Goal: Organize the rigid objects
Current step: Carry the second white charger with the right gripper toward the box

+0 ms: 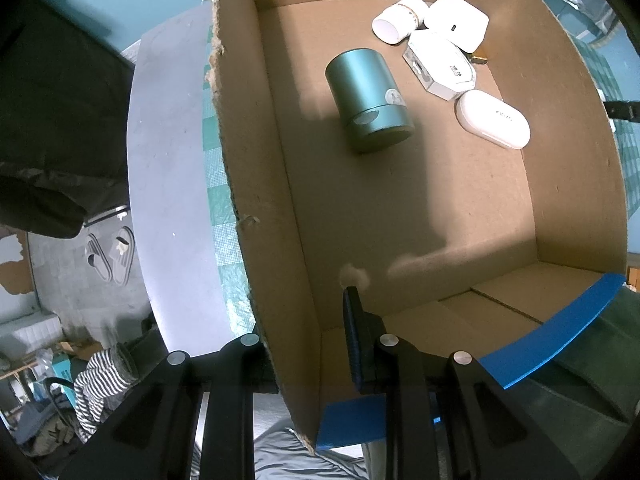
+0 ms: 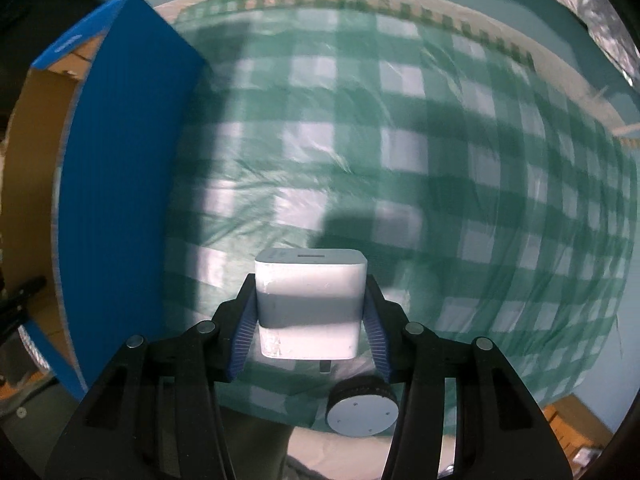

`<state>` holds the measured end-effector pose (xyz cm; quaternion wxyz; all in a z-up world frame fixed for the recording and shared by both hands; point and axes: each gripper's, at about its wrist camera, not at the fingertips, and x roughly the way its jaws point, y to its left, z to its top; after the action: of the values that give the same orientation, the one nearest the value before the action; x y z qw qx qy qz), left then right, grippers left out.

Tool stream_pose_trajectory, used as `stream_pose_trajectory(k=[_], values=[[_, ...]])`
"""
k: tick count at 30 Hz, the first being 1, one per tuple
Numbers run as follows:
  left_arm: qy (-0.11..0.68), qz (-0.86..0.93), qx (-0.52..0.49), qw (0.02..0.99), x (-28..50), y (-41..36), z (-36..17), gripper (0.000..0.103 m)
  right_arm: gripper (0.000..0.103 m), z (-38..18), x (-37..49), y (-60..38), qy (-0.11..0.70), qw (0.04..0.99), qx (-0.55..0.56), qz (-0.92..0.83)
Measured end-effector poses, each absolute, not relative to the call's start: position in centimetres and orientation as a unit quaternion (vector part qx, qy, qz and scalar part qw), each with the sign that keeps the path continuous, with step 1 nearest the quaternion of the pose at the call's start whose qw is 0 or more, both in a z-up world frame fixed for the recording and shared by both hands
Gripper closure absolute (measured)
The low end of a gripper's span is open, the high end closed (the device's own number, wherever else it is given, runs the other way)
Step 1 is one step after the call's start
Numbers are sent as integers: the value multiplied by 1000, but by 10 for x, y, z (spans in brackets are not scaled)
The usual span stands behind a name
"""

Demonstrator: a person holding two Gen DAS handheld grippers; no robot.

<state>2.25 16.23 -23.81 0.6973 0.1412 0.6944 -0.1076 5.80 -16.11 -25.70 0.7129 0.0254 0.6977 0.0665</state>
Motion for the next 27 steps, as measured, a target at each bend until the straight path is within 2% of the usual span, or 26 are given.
stream_pose_trajectory(k=[10, 27], values=[[691, -108, 137, 702, 25, 161, -234, 81, 54, -211, 77, -128, 676, 726, -19, 122], [690, -104, 130, 705, 29, 167, -235, 81, 54, -171, 111, -44, 632, 730, -113, 231]])
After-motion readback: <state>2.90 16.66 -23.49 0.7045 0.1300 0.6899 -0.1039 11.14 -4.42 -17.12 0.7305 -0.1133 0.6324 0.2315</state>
